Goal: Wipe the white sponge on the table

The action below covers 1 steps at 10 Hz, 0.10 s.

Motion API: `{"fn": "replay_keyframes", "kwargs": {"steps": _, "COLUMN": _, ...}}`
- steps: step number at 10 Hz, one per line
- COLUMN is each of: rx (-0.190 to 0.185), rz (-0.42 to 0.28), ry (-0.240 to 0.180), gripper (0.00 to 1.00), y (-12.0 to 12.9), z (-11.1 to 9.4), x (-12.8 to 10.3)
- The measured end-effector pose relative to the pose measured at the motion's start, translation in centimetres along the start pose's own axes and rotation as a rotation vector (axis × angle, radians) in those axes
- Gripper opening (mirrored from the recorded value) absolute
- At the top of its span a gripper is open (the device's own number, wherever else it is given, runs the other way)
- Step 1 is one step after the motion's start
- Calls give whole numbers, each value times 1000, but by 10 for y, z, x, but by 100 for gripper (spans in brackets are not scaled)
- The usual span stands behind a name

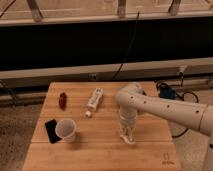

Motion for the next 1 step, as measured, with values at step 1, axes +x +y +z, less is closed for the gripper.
{"fn": "replay_keyframes", "kwargs": {"steps": 1, "rx": -5, "rz": -12, "ry": -1, "gripper": 43, "y": -5, "z": -1, "x": 5}}
